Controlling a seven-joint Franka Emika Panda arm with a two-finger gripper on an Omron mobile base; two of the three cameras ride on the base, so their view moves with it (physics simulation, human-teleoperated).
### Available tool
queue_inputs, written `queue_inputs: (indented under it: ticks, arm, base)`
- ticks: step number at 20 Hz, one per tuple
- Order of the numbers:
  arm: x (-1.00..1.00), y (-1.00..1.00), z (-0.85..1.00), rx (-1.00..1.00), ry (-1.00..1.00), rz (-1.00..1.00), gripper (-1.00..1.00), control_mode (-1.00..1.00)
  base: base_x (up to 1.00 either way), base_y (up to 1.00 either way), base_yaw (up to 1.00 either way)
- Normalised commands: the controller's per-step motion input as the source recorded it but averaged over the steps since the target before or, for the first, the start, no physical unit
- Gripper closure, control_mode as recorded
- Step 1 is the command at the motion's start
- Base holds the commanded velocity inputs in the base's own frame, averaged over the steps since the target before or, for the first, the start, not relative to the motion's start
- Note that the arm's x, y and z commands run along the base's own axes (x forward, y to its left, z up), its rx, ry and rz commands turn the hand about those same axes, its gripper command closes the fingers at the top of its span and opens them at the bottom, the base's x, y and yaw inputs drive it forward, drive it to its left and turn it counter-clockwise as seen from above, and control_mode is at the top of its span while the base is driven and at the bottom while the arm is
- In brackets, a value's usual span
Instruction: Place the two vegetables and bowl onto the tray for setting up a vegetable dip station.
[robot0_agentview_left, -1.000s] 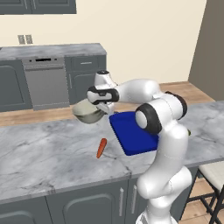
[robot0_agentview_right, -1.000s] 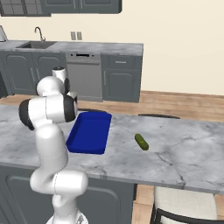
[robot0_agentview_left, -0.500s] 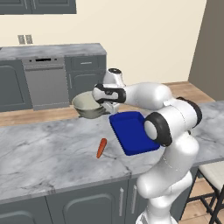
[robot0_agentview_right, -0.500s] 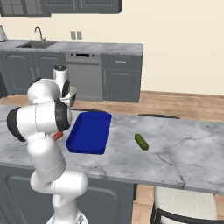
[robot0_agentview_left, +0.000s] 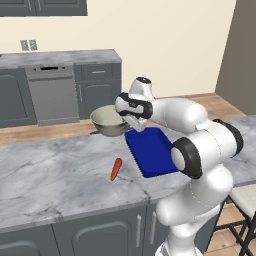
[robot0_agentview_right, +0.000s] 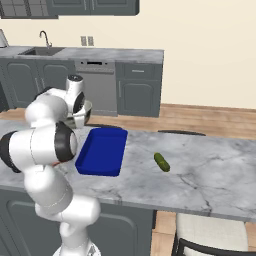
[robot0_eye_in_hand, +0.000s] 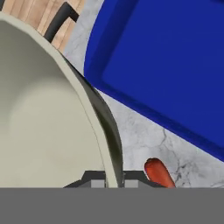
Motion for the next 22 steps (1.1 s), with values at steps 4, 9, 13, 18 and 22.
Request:
queue_inputs:
  ticks: [4, 9, 13, 18, 22]
  arm:
    - [-0.33, -0.3, 0.15, 0.0, 0.0, 0.0, 1.0, -1.0]
    - [-0.28, -0.32, 0.11, 0.0, 0.0, 0.0, 1.0, -1.0]
    - [-0.28, -0.34, 0.06, 0.0, 0.0, 0.0, 1.0, -1.0]
    - [-0.28, -0.39, 0.05, 0.05, -0.02, 0.0, 1.0, -1.0]
    - [-0.21, -0.42, 0.02, 0.05, -0.02, 0.0, 1.0, -1.0]
  base:
    - [0.0, 0.0, 0.0]
    - [0.0, 0.0, 0.0]
    - [0.0, 0.0, 0.0]
    - [0.0, 0.0, 0.0]
    - [0.0, 0.0, 0.0]
